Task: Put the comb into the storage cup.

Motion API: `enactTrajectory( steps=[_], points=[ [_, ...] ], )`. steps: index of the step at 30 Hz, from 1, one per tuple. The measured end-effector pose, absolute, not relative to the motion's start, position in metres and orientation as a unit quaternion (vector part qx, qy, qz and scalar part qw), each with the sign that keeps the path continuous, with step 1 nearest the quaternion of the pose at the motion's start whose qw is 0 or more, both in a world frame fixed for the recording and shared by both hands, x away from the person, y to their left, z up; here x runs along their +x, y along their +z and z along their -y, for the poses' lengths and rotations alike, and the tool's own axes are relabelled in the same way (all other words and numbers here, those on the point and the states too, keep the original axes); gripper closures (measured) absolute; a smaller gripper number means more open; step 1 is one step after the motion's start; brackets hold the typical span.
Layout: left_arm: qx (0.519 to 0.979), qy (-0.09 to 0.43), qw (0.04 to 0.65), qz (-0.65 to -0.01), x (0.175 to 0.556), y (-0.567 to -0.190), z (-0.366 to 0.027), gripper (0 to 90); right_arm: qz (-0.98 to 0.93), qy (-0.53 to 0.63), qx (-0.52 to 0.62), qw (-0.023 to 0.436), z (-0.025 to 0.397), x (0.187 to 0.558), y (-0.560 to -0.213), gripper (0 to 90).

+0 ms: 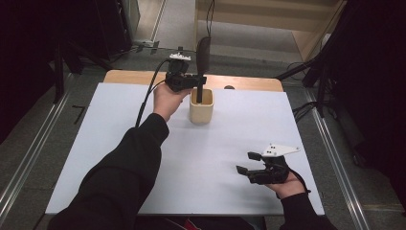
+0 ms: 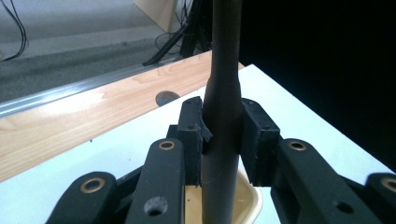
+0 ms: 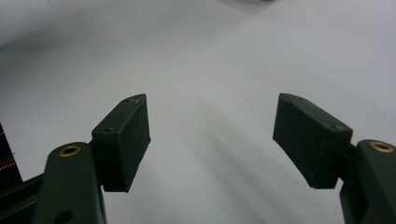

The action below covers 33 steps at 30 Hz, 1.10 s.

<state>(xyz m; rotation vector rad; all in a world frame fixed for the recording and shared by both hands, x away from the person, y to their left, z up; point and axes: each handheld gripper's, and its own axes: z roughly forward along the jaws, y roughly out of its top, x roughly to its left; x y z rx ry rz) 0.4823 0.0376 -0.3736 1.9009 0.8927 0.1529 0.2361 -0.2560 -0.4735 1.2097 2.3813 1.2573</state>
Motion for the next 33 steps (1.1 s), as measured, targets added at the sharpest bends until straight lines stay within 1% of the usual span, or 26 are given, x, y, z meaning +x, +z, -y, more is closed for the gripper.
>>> enactTrajectory(
  steps=[9,33],
  points=[
    [0.791,0.06,0.483,-0.372,0.483,-0.386,-0.039,72.7,-0.804,0.422,0.406,0.097,0.256,0.236,-0.474,25.5],
    [0.794,0.057,0.477,-0.371,0.482,-0.404,-0.04,72.5,-0.807,0.418,0.406,0.097,0.255,0.237,-0.474,25.5]
  ],
)
